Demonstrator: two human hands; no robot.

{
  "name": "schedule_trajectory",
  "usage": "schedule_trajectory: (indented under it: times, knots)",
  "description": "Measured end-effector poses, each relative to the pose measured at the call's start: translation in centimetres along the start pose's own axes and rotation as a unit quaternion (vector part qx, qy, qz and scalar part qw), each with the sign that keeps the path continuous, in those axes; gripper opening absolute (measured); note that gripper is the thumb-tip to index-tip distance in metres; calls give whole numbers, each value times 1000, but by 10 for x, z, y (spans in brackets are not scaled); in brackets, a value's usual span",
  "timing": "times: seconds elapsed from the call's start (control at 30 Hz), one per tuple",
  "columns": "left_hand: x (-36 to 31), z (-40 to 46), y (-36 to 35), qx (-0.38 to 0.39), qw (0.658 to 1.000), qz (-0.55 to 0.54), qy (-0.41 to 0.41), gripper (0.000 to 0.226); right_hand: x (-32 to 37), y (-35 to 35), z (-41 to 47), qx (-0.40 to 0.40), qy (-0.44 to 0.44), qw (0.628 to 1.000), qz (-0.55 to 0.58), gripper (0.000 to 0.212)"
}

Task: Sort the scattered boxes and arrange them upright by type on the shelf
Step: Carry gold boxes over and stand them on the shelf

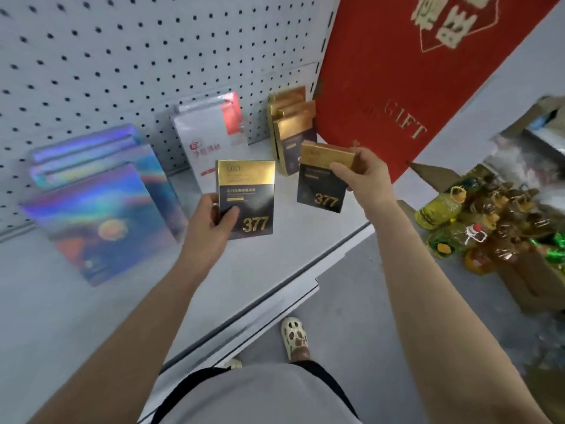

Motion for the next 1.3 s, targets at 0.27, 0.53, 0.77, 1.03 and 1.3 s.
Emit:
schedule_trajectory:
  times: [0.27,0.53,0.77,1.03,1.3]
  knots:
    - [17,9,-29,-127,992,-4,18,21,22,-46,117,204,145,966,-70,33]
    - [14,7,-62,-171,985,10,5,17,30,-64,154,193,221,950,-109,35]
    - [19,16,-80,-162,986,25,4,17,41,-59,150,103,273,947,-133,36]
    - [29,41,-117,-111,993,51,7,19,34,-68,100,290,264,915,-93,22]
    - [37,57,-145,-77,982,172,1,48,26,-47,120,252,259,921,-143,26]
Point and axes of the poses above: each hand's wrist, its own z-axis towards the middle knuckle, its own y-axis out of the back of the hand, x = y × z, the point moved 10 cm from there along z, towards the middle knuckle, and after that the axes turned 15 degrees about -z, right-handed, at the moved point
